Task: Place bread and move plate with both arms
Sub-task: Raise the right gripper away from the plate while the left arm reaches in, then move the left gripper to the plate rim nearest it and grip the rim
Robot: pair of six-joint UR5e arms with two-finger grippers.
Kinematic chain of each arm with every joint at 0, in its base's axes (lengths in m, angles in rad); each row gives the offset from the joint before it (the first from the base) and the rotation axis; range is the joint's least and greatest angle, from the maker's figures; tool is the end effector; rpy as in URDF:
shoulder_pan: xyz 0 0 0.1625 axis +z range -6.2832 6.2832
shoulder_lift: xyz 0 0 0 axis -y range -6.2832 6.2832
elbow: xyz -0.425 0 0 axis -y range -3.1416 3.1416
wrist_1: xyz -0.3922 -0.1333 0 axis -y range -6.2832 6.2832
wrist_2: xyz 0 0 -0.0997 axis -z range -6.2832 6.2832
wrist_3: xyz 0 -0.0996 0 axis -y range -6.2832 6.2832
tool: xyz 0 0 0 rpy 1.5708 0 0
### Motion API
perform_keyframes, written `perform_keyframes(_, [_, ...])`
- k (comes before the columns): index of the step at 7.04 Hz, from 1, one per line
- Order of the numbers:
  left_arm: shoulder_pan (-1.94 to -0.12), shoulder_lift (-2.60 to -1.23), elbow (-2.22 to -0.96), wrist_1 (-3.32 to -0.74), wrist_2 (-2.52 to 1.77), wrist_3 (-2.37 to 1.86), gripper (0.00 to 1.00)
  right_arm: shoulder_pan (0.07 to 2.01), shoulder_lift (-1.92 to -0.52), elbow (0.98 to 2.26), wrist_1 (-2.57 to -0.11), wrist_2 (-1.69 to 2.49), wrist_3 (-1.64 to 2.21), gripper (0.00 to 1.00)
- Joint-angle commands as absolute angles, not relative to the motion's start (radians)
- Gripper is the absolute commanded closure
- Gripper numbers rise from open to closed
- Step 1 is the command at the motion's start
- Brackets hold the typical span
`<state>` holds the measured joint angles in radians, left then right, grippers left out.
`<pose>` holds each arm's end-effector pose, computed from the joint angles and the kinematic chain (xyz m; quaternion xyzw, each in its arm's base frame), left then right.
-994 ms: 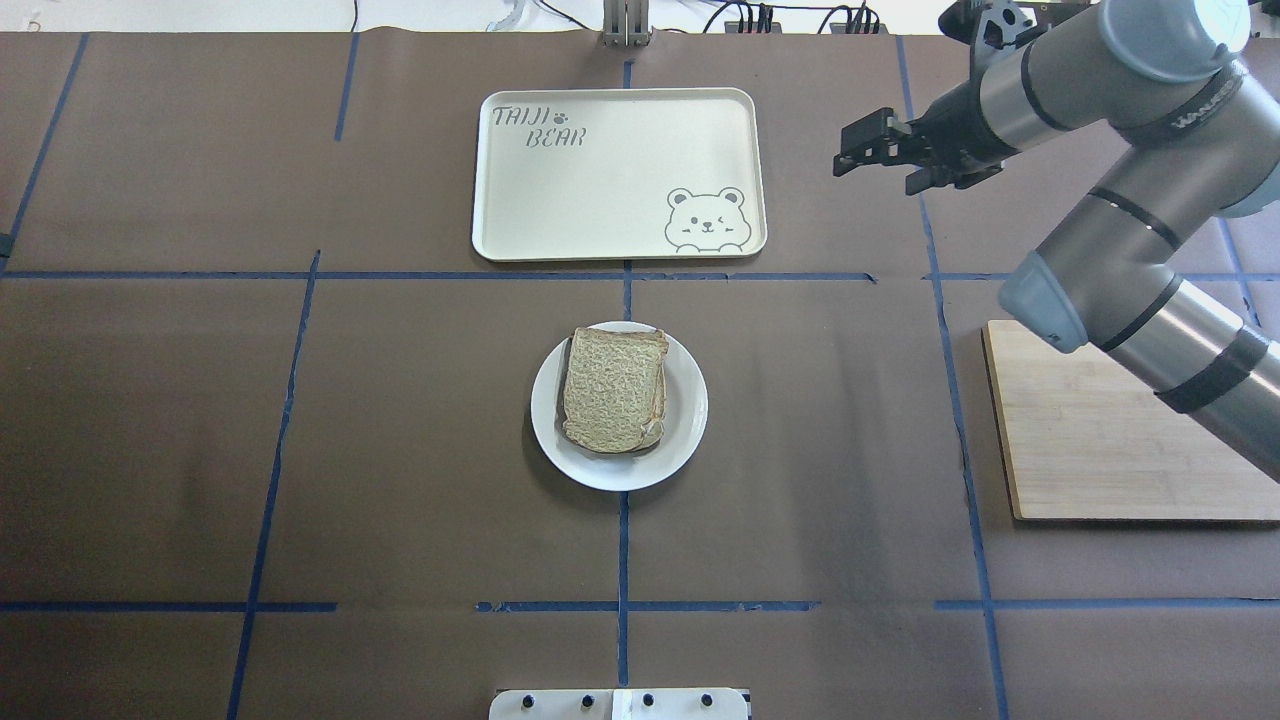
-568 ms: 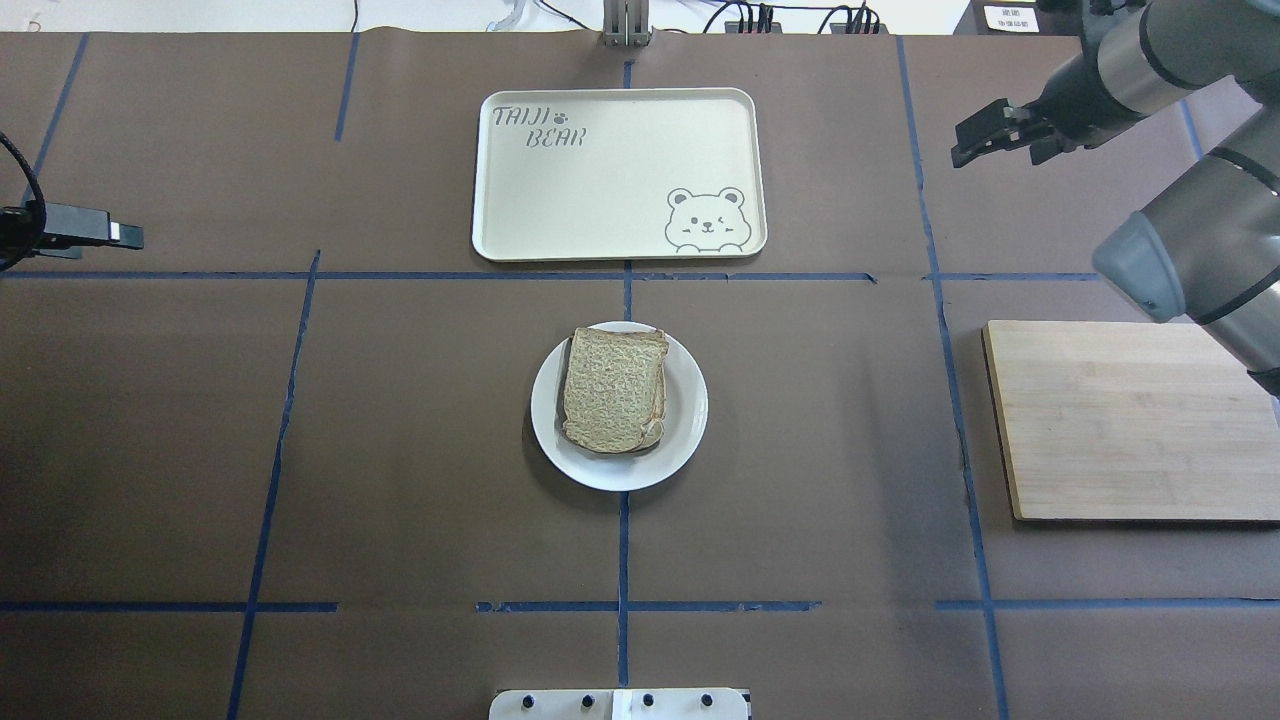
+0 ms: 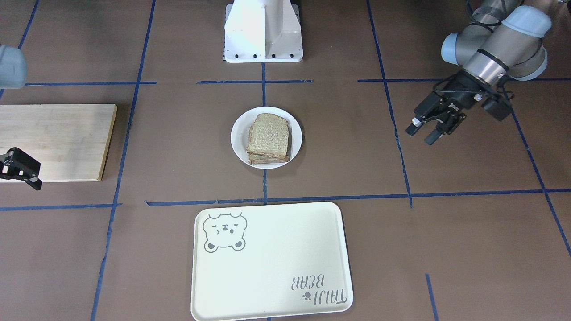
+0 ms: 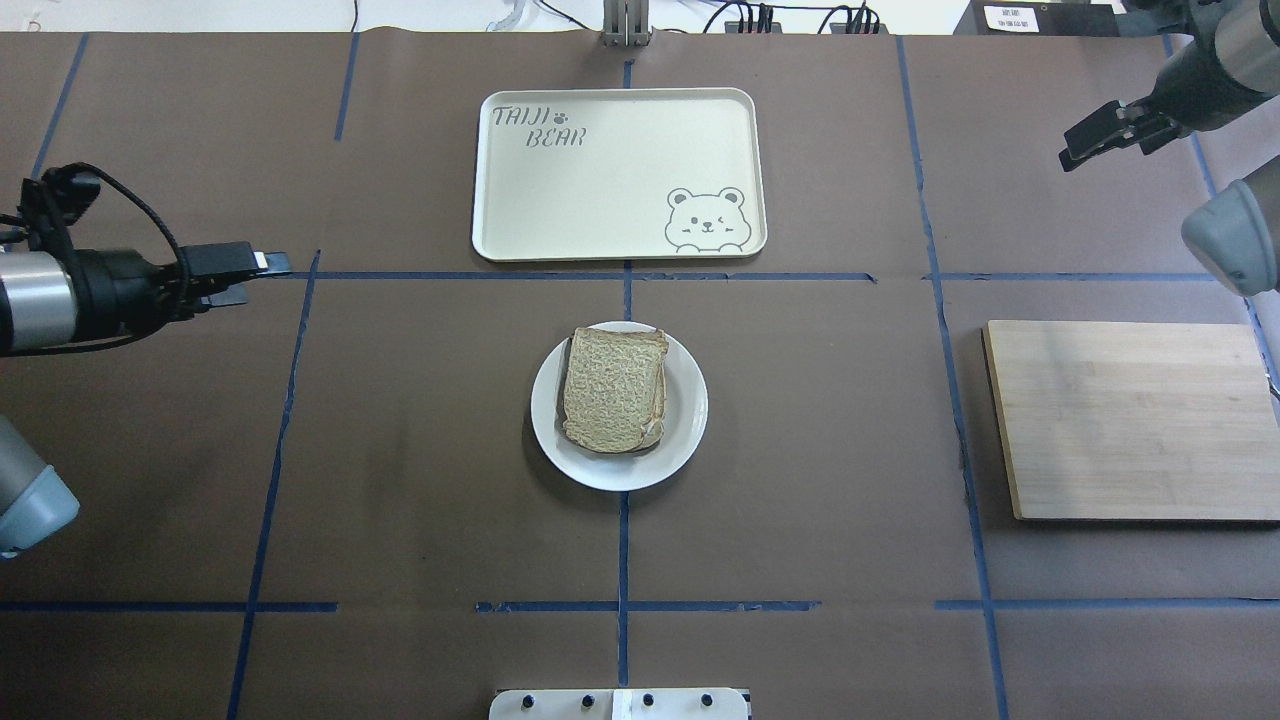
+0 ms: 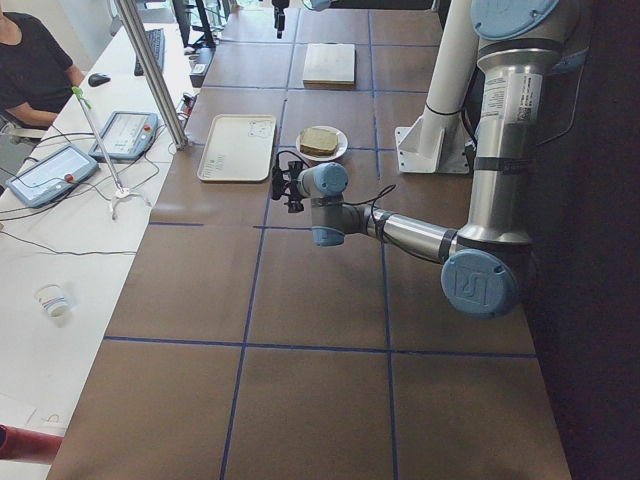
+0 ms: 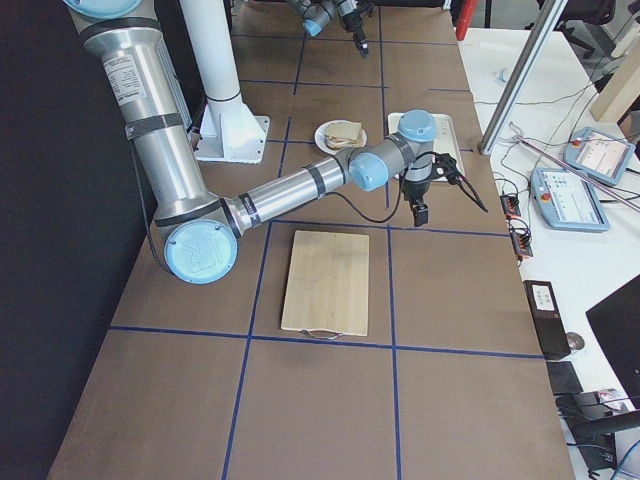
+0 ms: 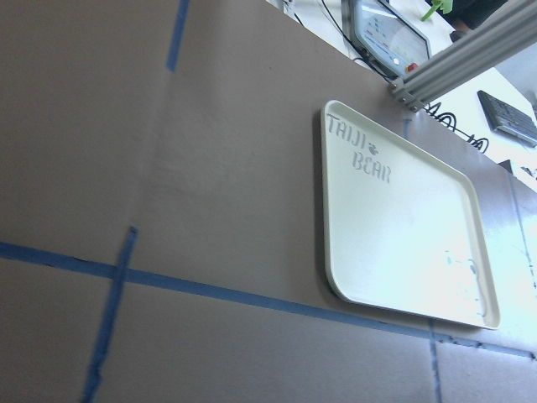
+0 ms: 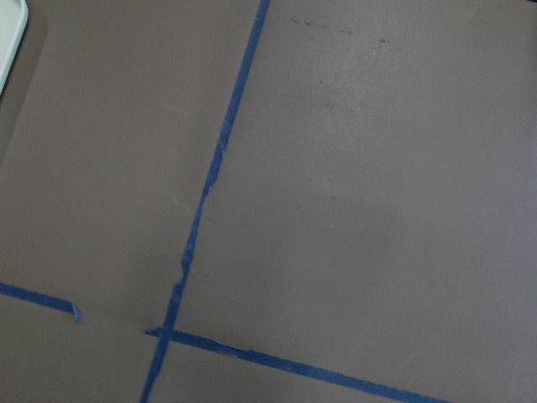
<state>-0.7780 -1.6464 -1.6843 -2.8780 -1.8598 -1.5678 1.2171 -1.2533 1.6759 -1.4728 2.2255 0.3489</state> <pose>0.2967 -0.4397 0.4202 0.1587 0.6627 -0.1834 0.7085 -0.1453 -0.6032 0.4244 0.1219 -0.3756 -0.0849 0.9148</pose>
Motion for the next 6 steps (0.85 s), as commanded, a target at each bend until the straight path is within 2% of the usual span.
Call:
perform_keyframes(1, [-0.666,-1.706,-1.663,-2.875,-1.842,-1.635,0.04,1.273,-1.24,1.672,-1.641,2.282,0.18,0.0])
perform_keyframes(3, [-0.573,-1.81,-1.646,-2.768,-1.842,-1.637,0.18,1.31,-1.252,1.672,-1.701,2.319,0.111,0.0])
perform_keyframes(6, [-0.488,-1.906,-1.583,-2.691,-1.838,-1.643,0.31,1.313,-1.266,1.672,-1.707,2.322,0.109,0.0])
